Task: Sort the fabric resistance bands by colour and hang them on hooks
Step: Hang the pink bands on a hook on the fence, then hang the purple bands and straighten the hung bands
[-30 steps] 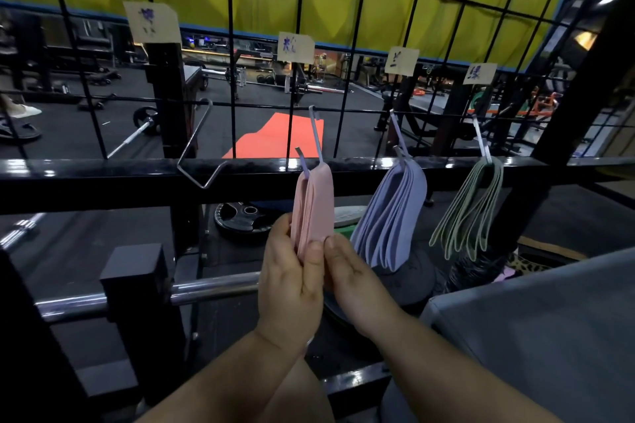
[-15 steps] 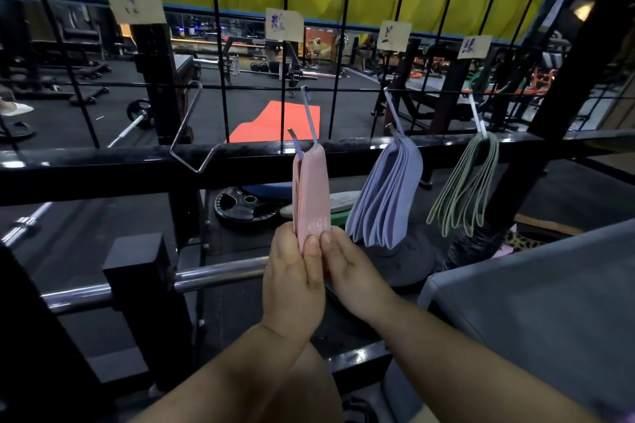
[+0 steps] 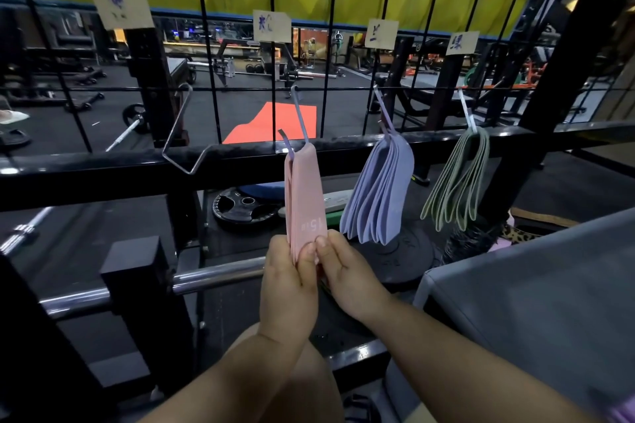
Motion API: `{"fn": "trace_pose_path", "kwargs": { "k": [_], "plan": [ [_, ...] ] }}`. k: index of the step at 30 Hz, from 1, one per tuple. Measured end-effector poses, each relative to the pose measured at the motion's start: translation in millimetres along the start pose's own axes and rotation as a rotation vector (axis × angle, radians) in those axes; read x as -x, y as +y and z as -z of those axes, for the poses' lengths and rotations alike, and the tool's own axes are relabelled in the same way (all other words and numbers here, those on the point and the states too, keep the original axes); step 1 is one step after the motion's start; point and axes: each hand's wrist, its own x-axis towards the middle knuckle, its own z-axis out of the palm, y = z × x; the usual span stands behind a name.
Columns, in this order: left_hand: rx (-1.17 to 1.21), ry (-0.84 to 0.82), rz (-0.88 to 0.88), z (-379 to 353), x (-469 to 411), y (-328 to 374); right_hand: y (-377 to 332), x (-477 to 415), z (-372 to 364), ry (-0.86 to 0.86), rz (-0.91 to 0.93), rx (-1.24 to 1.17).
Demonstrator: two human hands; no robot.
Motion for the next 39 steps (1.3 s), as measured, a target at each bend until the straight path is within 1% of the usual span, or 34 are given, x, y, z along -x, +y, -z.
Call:
{"fn": "trace_pose_path", "kwargs": {
  "k": [6, 9, 15, 17, 22, 25, 27, 29, 31, 35, 39],
  "plan": [
    [0.041, -0.002, 0.035, 0.5, 6.7, -2.1, 1.5, 6.7, -0.5, -0.010, -0.032, -0.055],
    [0.106, -0.001, 0.072, -0.3, 9.2, 1.4, 6.1, 9.6, 0.5, -0.027, -0.063, -0.009],
    [0.270, 0.013, 0.273, -5.6, 18.7, 16.1, 1.8, 14.4, 5.9, -0.009, -0.080, 0.033],
    [0.303, 0.021, 0.315, -8.8, 22.6, 19.9, 2.2, 16.4, 9.3, 0.003, -0.101, 0.055],
    [0.285, 0.015, 0.424, -23.1, 32.9, 10.8, 10.9, 29.1, 21.7, 0.062, -0.111, 0.134],
    [0.209, 0.034, 0.430, -37.0, 39.4, 9.9, 17.4, 39.6, 33.8, 0.099, -0.145, 0.165],
    [0.189, -0.020, 0.428, -47.7, 42.9, 13.5, 21.3, 48.2, 46.0, 0.126, -0.181, 0.172],
    [0.174, -0.123, 0.422, -58.5, 45.5, 18.1, 24.8, 58.2, 61.8, 0.151, -0.215, 0.168],
    [0.104, -0.240, 0.408, -70.6, 49.1, 25.3, 30.0, 69.7, 80.5, 0.201, -0.237, 0.172],
    [0.097, -0.438, 0.320, -103.3, 60.5, 45.2, 45.6, 97.0, 122.3, 0.325, -0.287, 0.201],
    [0.048, -0.656, 0.285, -144.6, 75.5, 67.1, 58.5, 126.6, 167.4, 0.431, -0.389, 0.340]
  ]
}}
